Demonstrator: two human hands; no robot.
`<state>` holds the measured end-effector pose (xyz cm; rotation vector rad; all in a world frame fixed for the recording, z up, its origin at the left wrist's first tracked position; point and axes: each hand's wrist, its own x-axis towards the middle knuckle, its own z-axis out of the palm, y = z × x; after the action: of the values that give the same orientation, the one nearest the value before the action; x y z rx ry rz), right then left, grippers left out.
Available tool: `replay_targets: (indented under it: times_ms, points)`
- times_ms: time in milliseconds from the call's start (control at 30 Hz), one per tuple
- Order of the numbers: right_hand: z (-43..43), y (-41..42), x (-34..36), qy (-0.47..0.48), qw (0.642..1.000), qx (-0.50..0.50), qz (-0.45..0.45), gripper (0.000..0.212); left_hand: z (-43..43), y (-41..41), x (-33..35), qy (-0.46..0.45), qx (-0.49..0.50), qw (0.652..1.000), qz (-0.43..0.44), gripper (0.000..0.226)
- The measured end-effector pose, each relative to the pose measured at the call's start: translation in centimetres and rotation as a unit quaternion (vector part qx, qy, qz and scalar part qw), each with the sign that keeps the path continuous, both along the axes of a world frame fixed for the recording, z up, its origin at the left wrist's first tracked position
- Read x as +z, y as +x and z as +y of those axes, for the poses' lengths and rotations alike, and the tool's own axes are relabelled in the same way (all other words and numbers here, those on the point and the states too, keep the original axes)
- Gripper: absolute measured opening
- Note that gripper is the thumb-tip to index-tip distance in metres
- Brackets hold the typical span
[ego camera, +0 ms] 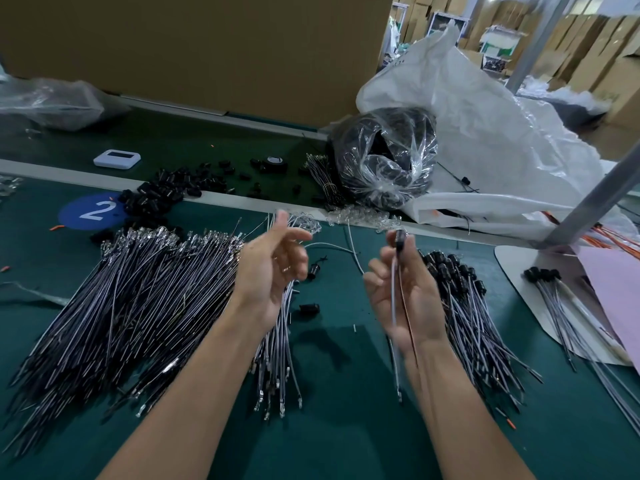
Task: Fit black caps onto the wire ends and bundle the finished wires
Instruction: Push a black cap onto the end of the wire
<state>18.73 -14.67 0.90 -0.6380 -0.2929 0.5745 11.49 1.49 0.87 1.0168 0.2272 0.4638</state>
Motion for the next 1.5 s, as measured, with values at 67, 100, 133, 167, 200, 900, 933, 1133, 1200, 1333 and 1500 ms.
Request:
replay_targets:
  times_ms: [67,100,133,167,200,900,933,1133,1200,1333,1500]
  points:
    - [0.7,-0.2,-0.2,-0.072,0.996,0.016,-0.050,0.037,-0.6,0.3,0.0,0.057,-0.044,0.997,0.014,0.034]
    - [1.0,-0.4,-0.4,-0.119,0.990,0.014,-0.081,0.036,-0.9,0.3,-0.1,0.080,-0.071,0.994,0.018,0.035]
    - [1.4,-0.7,-0.6,-0.160,0.981,0.004,-0.110,0.033,-1.1,0.3,-0.1,0.105,-0.092,0.990,0.023,0.037]
    - [1.7,-0.9,-0.7,-0.188,0.973,-0.011,-0.130,0.031,-1.3,0.4,-0.2,0.124,-0.106,0.986,0.027,0.040]
    - [1.9,-1.1,-0.8,-0.208,0.967,-0.031,-0.142,0.029,-1.5,0.4,-0.3,0.132,-0.112,0.984,0.030,0.043]
    - [2.2,-1.7,-1.2,-0.326,0.901,-0.073,-0.275,0.009,-1.2,0.8,-0.5,0.033,-0.012,0.999,-0.031,0.024]
    - [2.2,-1.7,-1.3,-0.323,0.902,-0.079,-0.277,0.009,-1.4,0.8,-0.5,0.040,-0.013,0.999,-0.027,0.027]
    - [2.2,-1.4,-1.4,-0.315,0.901,-0.103,-0.281,0.008,-1.7,0.5,-0.3,0.072,-0.019,0.997,-0.009,0.030]
    - [2.2,-1.4,-1.4,-0.314,0.900,-0.103,-0.284,0.008,-1.7,0.4,-0.2,0.074,-0.021,0.997,-0.010,0.028]
    - [2.3,-1.3,-1.5,-0.314,0.897,-0.109,-0.292,0.010,-1.6,0.3,0.0,0.065,0.008,0.998,-0.013,0.032]
    - [2.3,-1.3,-1.7,-0.320,0.891,-0.114,-0.302,0.007,-1.4,0.3,0.0,0.045,0.014,0.999,-0.014,0.024]
